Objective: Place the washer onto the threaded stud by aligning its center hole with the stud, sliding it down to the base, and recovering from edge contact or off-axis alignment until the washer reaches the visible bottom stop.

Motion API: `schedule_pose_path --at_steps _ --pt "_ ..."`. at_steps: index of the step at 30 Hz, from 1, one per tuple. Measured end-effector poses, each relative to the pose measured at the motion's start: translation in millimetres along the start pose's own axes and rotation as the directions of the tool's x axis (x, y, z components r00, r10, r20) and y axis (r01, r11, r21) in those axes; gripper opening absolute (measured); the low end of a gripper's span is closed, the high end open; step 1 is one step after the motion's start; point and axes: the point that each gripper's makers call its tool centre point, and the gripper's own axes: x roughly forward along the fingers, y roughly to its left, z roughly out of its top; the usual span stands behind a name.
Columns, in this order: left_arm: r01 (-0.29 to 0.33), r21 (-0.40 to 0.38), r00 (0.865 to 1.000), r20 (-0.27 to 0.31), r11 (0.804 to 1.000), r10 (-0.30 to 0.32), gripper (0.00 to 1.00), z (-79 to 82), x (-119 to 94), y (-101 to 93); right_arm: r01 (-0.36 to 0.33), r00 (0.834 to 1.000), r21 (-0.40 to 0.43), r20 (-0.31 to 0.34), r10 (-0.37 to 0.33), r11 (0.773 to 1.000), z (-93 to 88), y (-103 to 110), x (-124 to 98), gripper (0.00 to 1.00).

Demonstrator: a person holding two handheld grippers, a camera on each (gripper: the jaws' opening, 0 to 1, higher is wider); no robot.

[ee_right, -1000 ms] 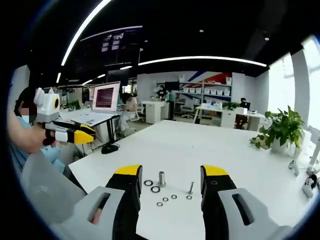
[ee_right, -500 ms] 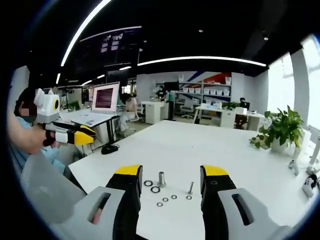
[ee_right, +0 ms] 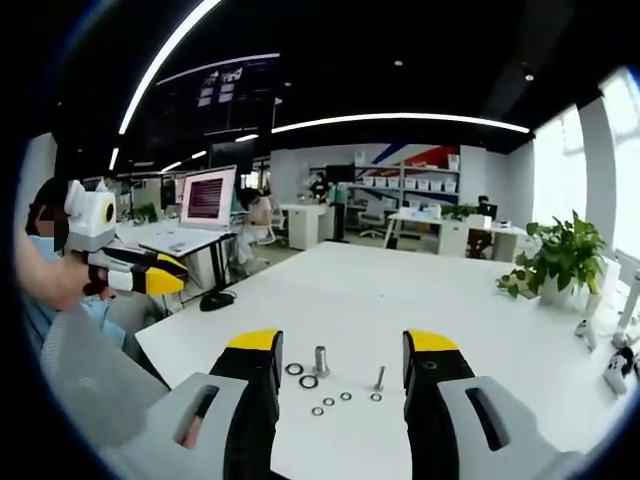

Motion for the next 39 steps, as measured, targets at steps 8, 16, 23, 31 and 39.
schedule_pose_path --at_steps 8,16,23,31,39 --pt "0.000 -0.004 1.000 -0.002 1.000 0.000 0.25 -0.2 0.4 1.1 -0.057 0.998 -0.067 -0.005 0.057 0.996 8.1 11.0 -0.4 0.51" --pt "0.001 -0.008 1.000 -0.005 1.000 -0.001 0.25 -1.1 0.5 1.8 -0.045 0.999 -0.051 -0.031 0.044 0.998 -5.6 5.0 1.8 0.50" --pt "0.009 -0.003 1.000 -0.013 1.000 -0.009 0.25 -3.8 0.6 -1.1 -0.090 0.994 -0.089 -0.064 0.085 0.992 -13.0 20.1 1.6 0.48" --pt "0.011 -0.002 1.000 -0.027 1.000 -0.011 0.25 -6.5 1.7 -1.9 -0.079 0.995 -0.088 -0.069 0.073 0.993 -14.8 16.1 0.9 0.48" --pt "0.012 0.001 0.999 -0.035 1.000 -0.012 0.25 -8.7 1.8 -1.6 -0.090 0.994 -0.115 -0.079 0.081 0.989 -16.6 21.4 1.1 0.48"
